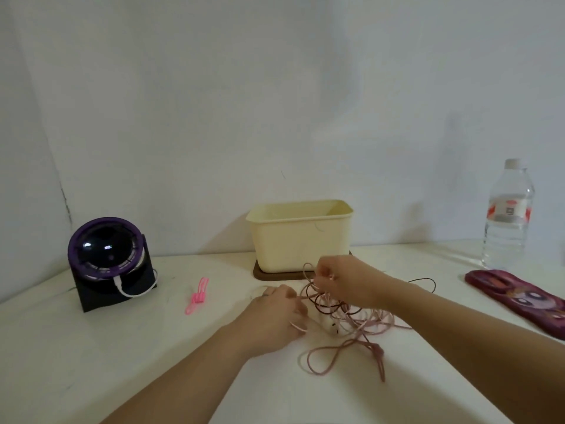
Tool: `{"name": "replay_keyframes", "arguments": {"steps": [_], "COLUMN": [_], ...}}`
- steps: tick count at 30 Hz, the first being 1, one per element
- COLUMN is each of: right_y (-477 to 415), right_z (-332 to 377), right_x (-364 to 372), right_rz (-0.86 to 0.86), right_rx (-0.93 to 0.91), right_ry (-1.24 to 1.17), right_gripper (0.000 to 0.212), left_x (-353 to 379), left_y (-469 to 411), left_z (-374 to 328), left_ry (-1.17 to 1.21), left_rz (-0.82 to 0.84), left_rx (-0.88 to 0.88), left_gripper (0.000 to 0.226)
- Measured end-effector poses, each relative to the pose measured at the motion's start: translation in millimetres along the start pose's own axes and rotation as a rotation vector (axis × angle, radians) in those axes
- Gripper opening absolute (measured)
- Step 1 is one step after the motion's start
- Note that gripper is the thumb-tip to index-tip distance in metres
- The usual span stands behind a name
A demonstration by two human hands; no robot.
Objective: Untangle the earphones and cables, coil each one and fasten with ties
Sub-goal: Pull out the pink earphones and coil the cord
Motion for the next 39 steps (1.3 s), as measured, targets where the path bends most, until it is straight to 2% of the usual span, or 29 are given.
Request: {"name": "replay_keyframes", "arguments": {"steps": [3, 8, 10, 12, 14, 16, 20, 22, 24, 26, 30, 34, 39], "right_y": [-4, -9, -10, -11, -8, -9, -21, -21, -17, -14, -21, -35, -32], "right_z": [-5, -21, -24, -26, -25, -24, -17, -10, -9, -12, -20, -38, -65], "right_x": [-22, -44, -41, -34, -26, -27, -30, -13, 10, 28, 25, 3, -16], "right_rz": [-0.097, -0.193, -0.164, -0.071, 0.082, 0.123, 0.025, 0.16, 0.361, 0.473, 0.376, 0.197, 0.141], "right_rx": [0.05, 0.102, 0.116, 0.132, 0.166, 0.176, 0.064, 0.027, 0.033, 0.047, 0.077, 0.187, 0.379], "right_ry": [-0.262, -0.453, -0.469, -0.583, -0.709, -0.624, -0.139, 0.003, 0.144, 0.273, 0.461, 0.432, 0.408], "right_gripper": [0.014, 0.014, 0.013, 0.017, 0.024, 0.025, 0.011, 0.01, 0.024, 0.033, 0.028, 0.038, 0.032], "left_x": [-2, -4, -6, -11, -20, -34, -56, -60, -64, -71, -96, -129, -160], "left_y": [-8, -11, -13, -15, -16, -17, -11, -8, -6, -1, 7, 10, 8], "left_z": [1, 10, 14, 20, 25, 30, 41, 46, 51, 59, 71, 77, 88], "left_ry": [-0.011, 0.022, 0.04, 0.097, 0.174, 0.231, 0.366, 0.543, 0.793, 1.011, 1.405, 1.616, 1.754], "left_rz": [-0.022, -0.002, -0.002, -0.028, -0.074, -0.155, -0.328, -0.354, -0.396, -0.461, -0.571, -0.659, -0.78], "left_rx": [-0.007, 0.015, 0.014, -0.001, -0.002, 0.011, 0.026, -0.025, -0.075, -0.14, -0.237, -0.164, -0.125], "left_gripper": [0.02, 0.014, 0.009, 0.004, 0.014, 0.023, 0.026, 0.017, 0.012, 0.01, 0.017, 0.02, 0.022]}}
Point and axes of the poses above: each hand's wrist, its own y-axis away from the middle knuckle, its own x-axis out of the palm, z = x × y, the point moved 7 cm from there along -y, towards the middle knuckle, and after that the axes turned 4 degrees about -y, right-handed, at the moved point
